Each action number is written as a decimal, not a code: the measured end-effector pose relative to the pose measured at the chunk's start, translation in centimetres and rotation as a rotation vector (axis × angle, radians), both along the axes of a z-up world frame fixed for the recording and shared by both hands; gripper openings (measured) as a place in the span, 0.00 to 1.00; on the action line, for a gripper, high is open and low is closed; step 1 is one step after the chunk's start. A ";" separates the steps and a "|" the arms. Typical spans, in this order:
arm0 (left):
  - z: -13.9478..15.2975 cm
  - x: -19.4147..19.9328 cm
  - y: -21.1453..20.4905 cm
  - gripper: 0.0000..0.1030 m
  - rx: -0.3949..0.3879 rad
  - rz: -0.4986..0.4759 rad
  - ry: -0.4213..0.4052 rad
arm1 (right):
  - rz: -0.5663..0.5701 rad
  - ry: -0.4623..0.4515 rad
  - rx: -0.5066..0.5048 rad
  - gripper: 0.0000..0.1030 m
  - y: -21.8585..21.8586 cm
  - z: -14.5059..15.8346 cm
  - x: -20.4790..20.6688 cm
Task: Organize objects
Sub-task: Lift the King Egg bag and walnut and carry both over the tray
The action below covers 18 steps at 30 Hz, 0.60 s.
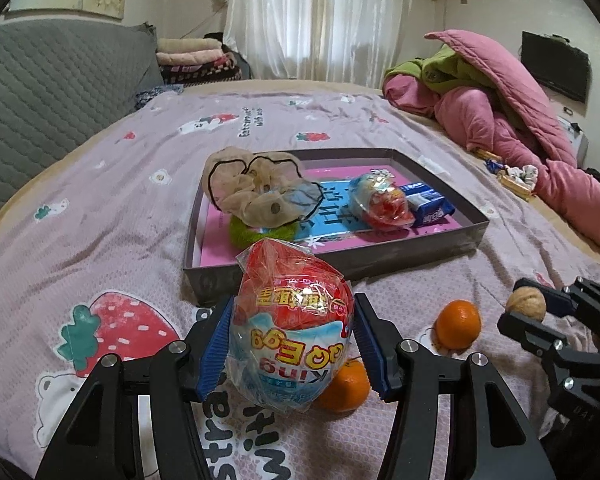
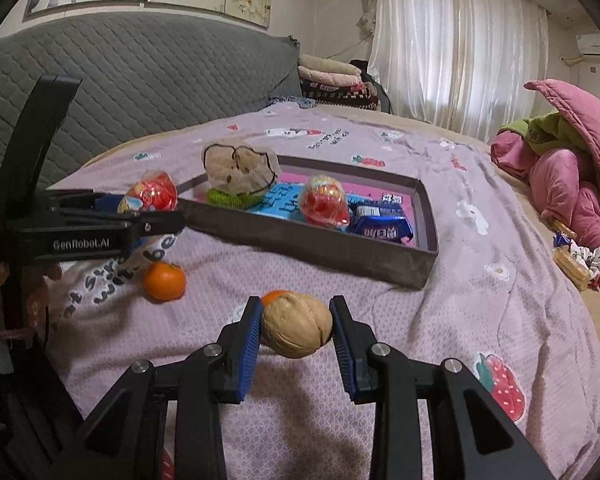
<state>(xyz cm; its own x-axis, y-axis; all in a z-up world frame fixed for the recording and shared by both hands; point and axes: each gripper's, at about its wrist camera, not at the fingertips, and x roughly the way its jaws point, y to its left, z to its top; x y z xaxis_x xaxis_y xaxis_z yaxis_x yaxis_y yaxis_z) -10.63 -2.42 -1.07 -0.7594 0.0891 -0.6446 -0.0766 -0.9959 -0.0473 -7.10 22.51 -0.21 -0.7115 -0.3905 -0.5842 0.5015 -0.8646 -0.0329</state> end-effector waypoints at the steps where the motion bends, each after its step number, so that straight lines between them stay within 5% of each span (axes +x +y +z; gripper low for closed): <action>1: 0.1 0.1 0.0 0.57 0.000 -0.004 0.003 | 0.000 0.002 -0.006 0.33 0.0 0.2 0.1; 18: 2.8 1.7 1.1 0.57 0.015 -0.053 0.056 | -0.006 0.108 -0.014 0.33 -0.9 5.9 -0.2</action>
